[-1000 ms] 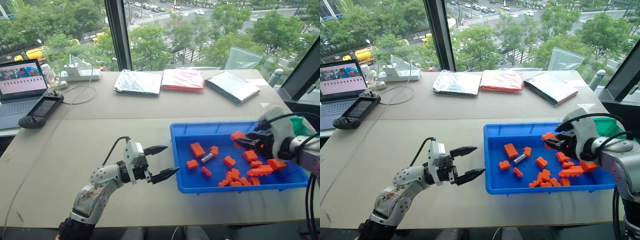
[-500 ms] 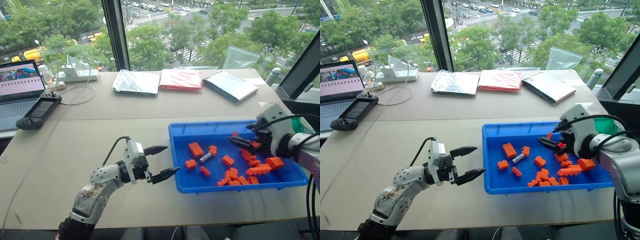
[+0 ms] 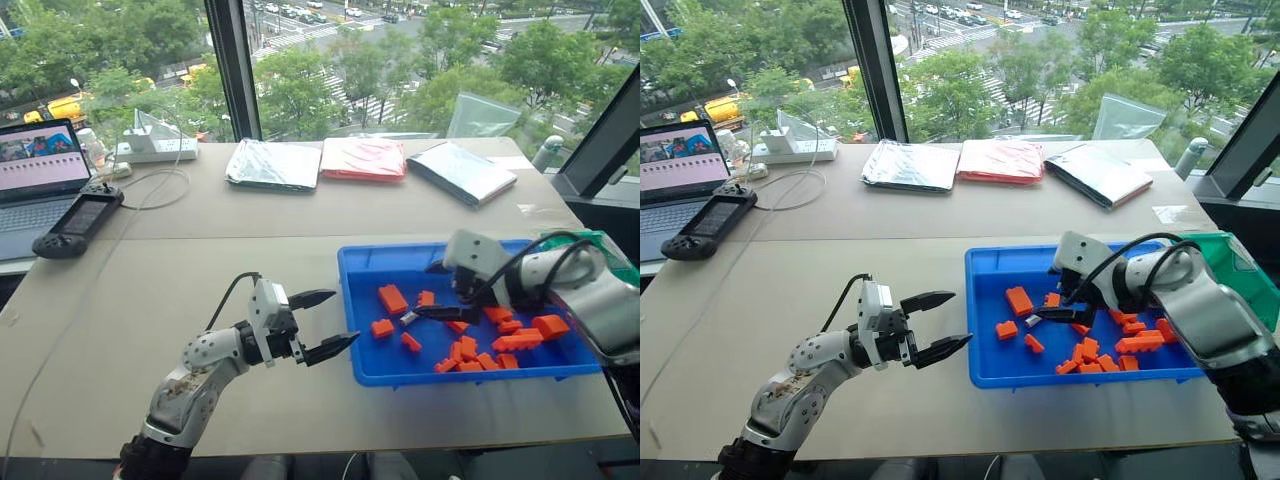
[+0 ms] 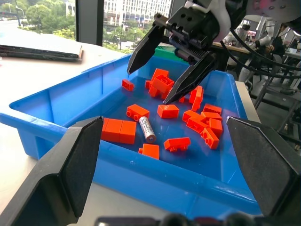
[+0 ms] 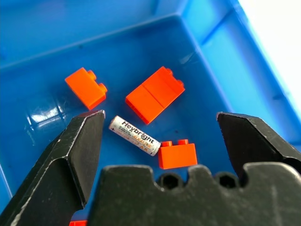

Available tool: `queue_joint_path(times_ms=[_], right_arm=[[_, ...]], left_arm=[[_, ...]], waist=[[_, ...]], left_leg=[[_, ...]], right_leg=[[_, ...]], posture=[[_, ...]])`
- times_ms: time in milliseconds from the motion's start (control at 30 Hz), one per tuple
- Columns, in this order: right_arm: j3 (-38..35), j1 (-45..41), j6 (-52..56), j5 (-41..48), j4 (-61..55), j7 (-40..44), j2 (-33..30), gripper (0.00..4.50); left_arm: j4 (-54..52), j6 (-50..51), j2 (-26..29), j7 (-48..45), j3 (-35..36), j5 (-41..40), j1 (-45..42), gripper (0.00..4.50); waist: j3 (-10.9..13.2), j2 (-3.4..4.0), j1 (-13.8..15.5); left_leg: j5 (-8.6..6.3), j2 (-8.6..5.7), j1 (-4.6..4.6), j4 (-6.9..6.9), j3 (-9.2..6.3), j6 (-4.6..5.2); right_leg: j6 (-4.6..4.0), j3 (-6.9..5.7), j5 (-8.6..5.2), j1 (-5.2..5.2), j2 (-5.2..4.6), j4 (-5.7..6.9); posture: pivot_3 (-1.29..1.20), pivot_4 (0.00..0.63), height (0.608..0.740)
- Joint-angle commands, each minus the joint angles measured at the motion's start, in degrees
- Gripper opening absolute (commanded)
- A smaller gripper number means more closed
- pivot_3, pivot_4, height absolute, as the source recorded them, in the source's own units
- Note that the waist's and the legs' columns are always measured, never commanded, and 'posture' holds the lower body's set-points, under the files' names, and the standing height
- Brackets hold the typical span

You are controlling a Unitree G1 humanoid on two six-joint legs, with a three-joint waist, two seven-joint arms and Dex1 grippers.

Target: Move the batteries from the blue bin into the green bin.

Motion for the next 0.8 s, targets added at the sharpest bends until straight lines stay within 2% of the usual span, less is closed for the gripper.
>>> queue_joint_path(times_ms=[33, 200, 400, 500, 800], right_arm=[[3.0, -2.1, -5.5, -3.1, 3.5, 5.9, 0.7, 4.42], [5.9, -4.0, -10.0, -6.4, 11.1, 9.8, 3.9, 4.42], [6.1, -5.2, -11.6, -8.3, 16.7, 12.4, 6.2, 4.42], [5.9, -5.4, -11.8, -9.4, 18.3, 13.0, 6.8, 3.7], [4.6, -4.2, -11.8, -10.5, 18.6, 12.9, 7.6, 0.67]], left_arm=[[-1.4, -0.5, -0.3, 0.5, 0.1, 0.0, -0.1, 4.5], [-1.7, -0.8, -0.6, 1.5, 0.2, 0.1, 0.4, 4.5], [-2.1, -0.6, -0.6, 2.2, 0.2, 0.0, 0.7, 4.5], [-2.2, -0.7, -0.5, 2.4, 0.2, 0.0, 0.8, 4.5], [-1.9, -0.8, -0.3, 2.3, 0.0, 0.1, 0.6, 4.5]], waist=[[0.0, -0.01, 0.1], [0.0, -0.03, 0.1], [0.0, -0.03, 0.1], [0.0, -0.03, 0.1], [0.0, -0.03, 0.1]], left_leg=[[0.0, 0.0, 0.0, 0.0, -0.02, 0.0], [0.0, -0.01, -0.01, 0.02, -0.02, 0.0], [0.01, -0.01, 0.0, 0.01, -0.03, -0.01], [0.01, -0.02, 0.0, 0.01, -0.03, -0.02], [0.01, -0.02, 0.01, 0.01, -0.04, -0.02]], right_leg=[[0.0, -0.01, 0.0, -0.01, 0.0, 0.01], [0.0, -0.01, 0.0, 0.01, -0.01, 0.0], [0.0, -0.01, 0.01, 0.0, -0.01, 0.03], [-0.01, -0.01, 0.01, -0.02, -0.01, 0.04], [-0.01, 0.0, 0.01, 0.0, -0.01, 0.05]], posture=[[0.0, 0.15, 0.74], [0.0, 0.15, 0.74], [0.0, 0.15, 0.74], [0.0, 0.15, 0.74], [0.0, 0.15, 0.74]])
